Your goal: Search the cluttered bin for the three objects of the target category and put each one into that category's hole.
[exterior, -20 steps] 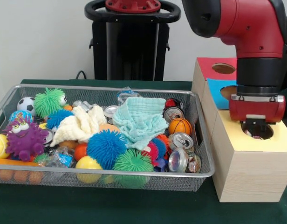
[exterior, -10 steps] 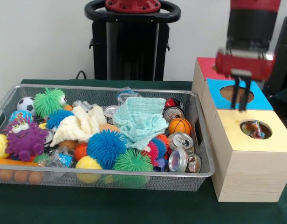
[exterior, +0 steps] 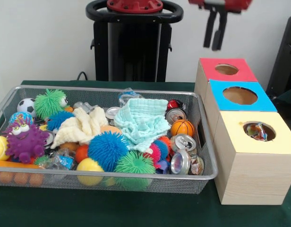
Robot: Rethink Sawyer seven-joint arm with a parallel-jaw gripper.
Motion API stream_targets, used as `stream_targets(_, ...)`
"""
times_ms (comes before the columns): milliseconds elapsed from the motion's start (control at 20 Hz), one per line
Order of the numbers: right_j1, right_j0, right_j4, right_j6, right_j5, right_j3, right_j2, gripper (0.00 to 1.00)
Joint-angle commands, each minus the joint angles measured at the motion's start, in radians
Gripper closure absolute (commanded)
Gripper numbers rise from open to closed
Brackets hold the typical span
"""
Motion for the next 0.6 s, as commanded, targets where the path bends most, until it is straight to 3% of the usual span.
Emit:
stream_targets(50,-0.057,-0.052,-0.041,-0.309,-0.005,0.11,0.161,1.0)
stream_targets(350,-0.097,-0.054,-0.15,-0.271,-0.163,0.152,0.15,1.0)
stream_targets(600,-0.109,-0.09,-0.189,-0.295,-0.191,0.173,0.175,1.0)
